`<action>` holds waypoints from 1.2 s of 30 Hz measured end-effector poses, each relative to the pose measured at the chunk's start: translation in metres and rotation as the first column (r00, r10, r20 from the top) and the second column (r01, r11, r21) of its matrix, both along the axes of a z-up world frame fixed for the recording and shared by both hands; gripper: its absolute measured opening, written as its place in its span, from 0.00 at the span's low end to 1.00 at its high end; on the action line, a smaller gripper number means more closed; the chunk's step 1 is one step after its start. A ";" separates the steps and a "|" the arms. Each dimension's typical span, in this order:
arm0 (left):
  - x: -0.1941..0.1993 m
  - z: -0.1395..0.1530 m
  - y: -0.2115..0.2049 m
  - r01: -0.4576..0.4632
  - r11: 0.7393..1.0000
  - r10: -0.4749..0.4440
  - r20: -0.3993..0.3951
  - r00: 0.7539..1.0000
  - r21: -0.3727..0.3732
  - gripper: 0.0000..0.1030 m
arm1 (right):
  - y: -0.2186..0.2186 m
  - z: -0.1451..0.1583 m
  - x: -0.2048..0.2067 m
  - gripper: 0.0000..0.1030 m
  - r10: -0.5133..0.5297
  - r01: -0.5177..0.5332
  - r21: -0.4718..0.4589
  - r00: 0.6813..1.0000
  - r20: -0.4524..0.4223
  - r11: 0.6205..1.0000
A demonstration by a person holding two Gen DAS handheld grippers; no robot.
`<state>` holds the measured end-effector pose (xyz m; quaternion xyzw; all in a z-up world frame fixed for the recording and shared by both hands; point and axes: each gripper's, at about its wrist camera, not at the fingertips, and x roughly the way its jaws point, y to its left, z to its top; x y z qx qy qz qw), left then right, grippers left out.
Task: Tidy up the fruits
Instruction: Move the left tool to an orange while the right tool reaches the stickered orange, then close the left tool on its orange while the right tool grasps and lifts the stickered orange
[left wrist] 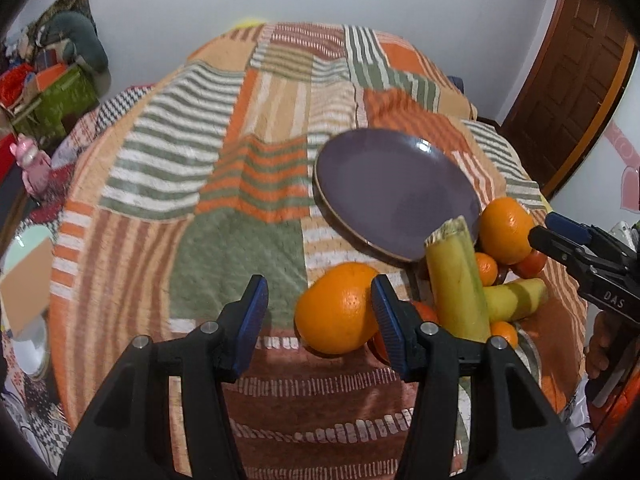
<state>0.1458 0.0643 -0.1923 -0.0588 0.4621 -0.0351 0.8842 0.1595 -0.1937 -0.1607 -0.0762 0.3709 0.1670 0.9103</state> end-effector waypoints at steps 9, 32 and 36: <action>0.006 -0.005 0.003 -0.013 0.999 0.013 0.003 1.000 -0.040 0.61 | 0.001 -0.016 0.014 0.64 -0.003 0.002 -0.028 0.999 -0.050 1.000; 0.029 -0.039 -0.003 0.000 0.992 -0.012 -0.092 0.996 -0.127 0.61 | 0.014 -0.033 0.024 0.65 0.002 -0.002 0.006 0.993 -0.121 1.000; 0.029 -0.037 -0.007 0.012 0.994 -0.021 -0.080 0.997 -0.108 0.60 | 0.013 -0.032 0.024 0.65 0.001 0.000 0.008 0.993 -0.117 1.000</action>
